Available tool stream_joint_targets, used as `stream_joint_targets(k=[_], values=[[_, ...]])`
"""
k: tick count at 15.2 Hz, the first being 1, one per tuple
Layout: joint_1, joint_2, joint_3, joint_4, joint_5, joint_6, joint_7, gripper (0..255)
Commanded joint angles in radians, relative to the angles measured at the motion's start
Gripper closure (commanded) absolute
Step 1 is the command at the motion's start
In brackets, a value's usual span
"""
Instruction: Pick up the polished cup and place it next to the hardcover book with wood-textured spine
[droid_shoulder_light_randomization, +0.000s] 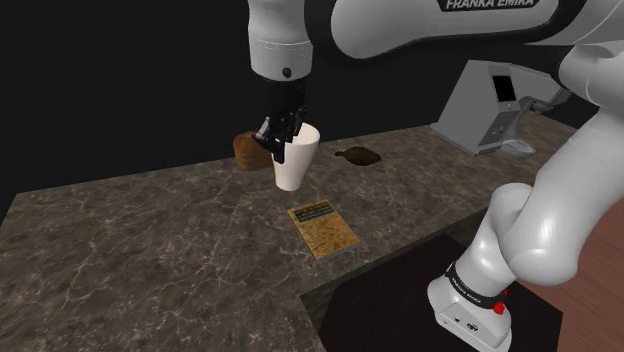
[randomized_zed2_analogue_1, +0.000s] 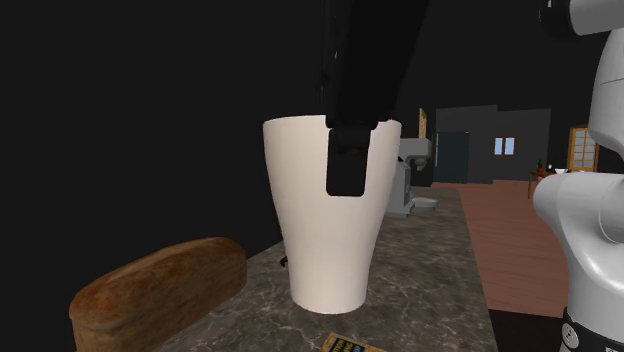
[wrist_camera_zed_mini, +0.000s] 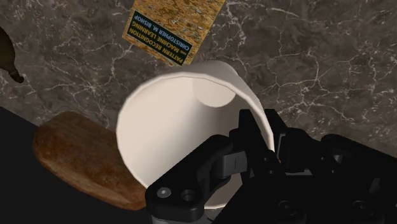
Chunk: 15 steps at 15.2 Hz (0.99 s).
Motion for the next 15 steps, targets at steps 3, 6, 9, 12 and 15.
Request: stream_joint_targets(k=[3,6,9,12,15], values=[[0.006,0.000,0.007,-0.040,0.000,0.039,0.020,255],[0.006,-0.001,0.007,-0.081,-0.001,0.079,0.025,255],[0.006,0.001,0.007,-0.120,-0.002,0.118,0.030,255],[0.006,0.005,0.007,-0.156,-0.005,0.158,0.036,255],[0.006,0.010,0.008,-0.190,-0.008,0.197,0.042,255]])
